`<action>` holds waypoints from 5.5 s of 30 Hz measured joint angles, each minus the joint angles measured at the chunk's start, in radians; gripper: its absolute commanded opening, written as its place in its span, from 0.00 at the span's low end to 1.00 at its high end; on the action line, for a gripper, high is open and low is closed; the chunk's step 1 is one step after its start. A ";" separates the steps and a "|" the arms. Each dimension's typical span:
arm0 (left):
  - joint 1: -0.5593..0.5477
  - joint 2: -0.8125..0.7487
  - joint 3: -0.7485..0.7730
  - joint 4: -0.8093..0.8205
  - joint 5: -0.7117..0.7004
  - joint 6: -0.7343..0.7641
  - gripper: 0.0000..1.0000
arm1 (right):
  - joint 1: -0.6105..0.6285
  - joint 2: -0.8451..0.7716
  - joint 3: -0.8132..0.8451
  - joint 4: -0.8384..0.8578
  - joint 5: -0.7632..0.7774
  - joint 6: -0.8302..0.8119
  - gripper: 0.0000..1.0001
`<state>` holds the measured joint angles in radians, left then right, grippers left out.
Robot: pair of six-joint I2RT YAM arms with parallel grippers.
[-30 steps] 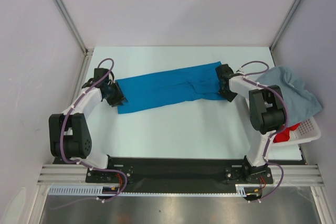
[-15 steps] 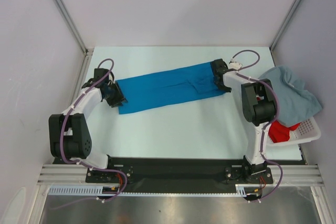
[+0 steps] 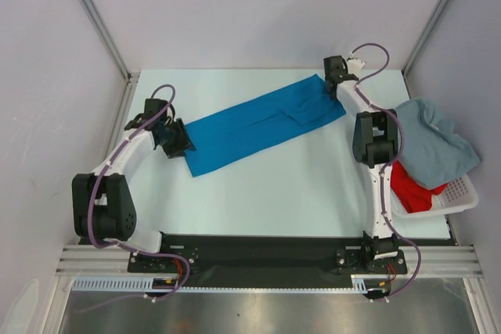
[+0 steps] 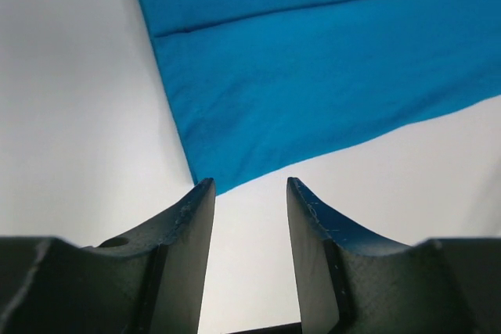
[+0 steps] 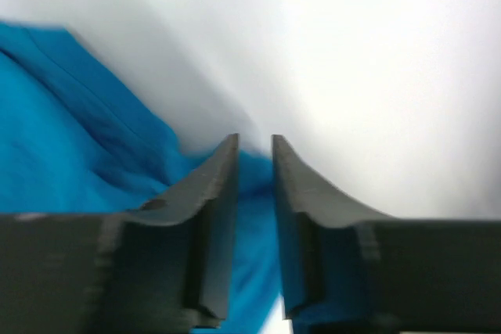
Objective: Fold and stack the t-shirts
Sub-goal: Fold the tshirt
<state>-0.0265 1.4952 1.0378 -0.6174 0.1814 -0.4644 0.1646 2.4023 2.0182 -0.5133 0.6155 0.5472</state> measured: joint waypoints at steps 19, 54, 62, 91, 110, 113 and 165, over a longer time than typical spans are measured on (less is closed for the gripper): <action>-0.032 -0.163 0.061 -0.016 -0.022 0.068 0.49 | 0.296 -0.433 -0.272 -0.219 -0.396 0.212 0.73; -0.034 -0.410 0.087 -0.109 -0.101 0.074 0.52 | 0.863 -0.171 -0.428 0.304 -0.605 1.129 0.56; -0.034 -0.444 0.107 -0.129 -0.127 0.074 0.53 | 0.859 -0.141 -0.396 0.314 -0.559 1.192 0.52; -0.034 -0.449 0.107 -0.126 -0.145 0.088 0.55 | 0.829 -0.077 -0.298 0.243 -0.595 0.969 0.00; -0.070 -0.406 -0.059 -0.100 0.032 0.115 0.57 | 0.937 -0.932 -1.341 0.234 -0.644 0.547 0.00; -0.113 -0.365 -0.096 -0.095 0.085 0.115 0.55 | 0.969 -1.082 -1.439 0.173 -0.606 0.558 0.11; -0.320 -0.012 -0.073 0.361 0.286 0.073 0.55 | -0.023 -0.039 -0.076 -0.017 -0.343 -0.035 0.45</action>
<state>-0.3470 1.4830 0.9646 -0.2565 0.4675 -0.3912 0.1417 2.3638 1.9419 -0.5301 0.2726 0.5121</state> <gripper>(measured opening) 0.556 0.473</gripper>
